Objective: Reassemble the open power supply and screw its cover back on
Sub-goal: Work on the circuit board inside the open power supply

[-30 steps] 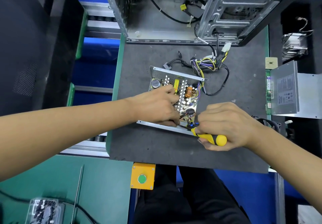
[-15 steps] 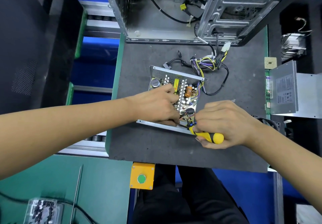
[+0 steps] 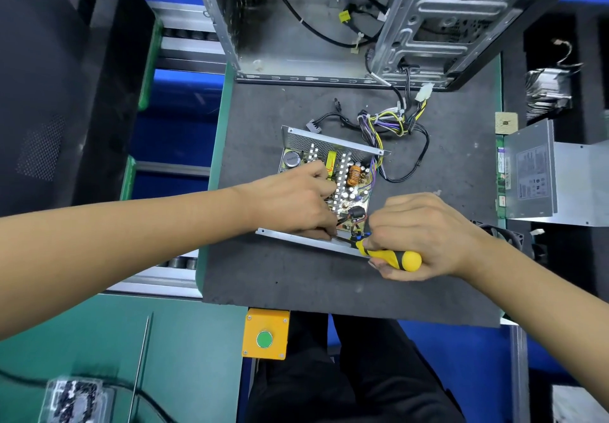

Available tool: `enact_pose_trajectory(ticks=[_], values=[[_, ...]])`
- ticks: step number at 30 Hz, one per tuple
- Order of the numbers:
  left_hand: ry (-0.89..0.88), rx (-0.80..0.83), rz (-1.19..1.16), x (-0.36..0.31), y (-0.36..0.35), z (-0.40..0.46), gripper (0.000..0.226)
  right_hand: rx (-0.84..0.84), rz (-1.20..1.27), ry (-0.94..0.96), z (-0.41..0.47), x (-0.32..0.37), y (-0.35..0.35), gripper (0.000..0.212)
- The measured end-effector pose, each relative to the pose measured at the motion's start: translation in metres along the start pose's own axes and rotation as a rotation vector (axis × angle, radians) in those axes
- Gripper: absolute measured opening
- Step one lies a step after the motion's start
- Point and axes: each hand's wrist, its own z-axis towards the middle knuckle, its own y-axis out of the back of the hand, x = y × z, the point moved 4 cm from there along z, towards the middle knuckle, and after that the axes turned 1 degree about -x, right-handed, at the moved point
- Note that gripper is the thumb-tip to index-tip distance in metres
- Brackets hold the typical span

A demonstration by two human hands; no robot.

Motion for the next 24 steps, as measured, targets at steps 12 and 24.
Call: enact_pose_trajectory(ticks=[12, 24], values=[[-0.018, -0.052, 0.029, -0.0008, 0.0002, -0.0003, 0.03, 0.071, -0.002, -0.004, 0.0068, 0.0012, 0.0035, 0.017], [-0.028, -0.091, 0.058, 0.0008, -0.0021, -0.0012, 0.029, 0.102, -0.067, 0.023, 0.0097, 0.0037, 0.0034, 0.016]])
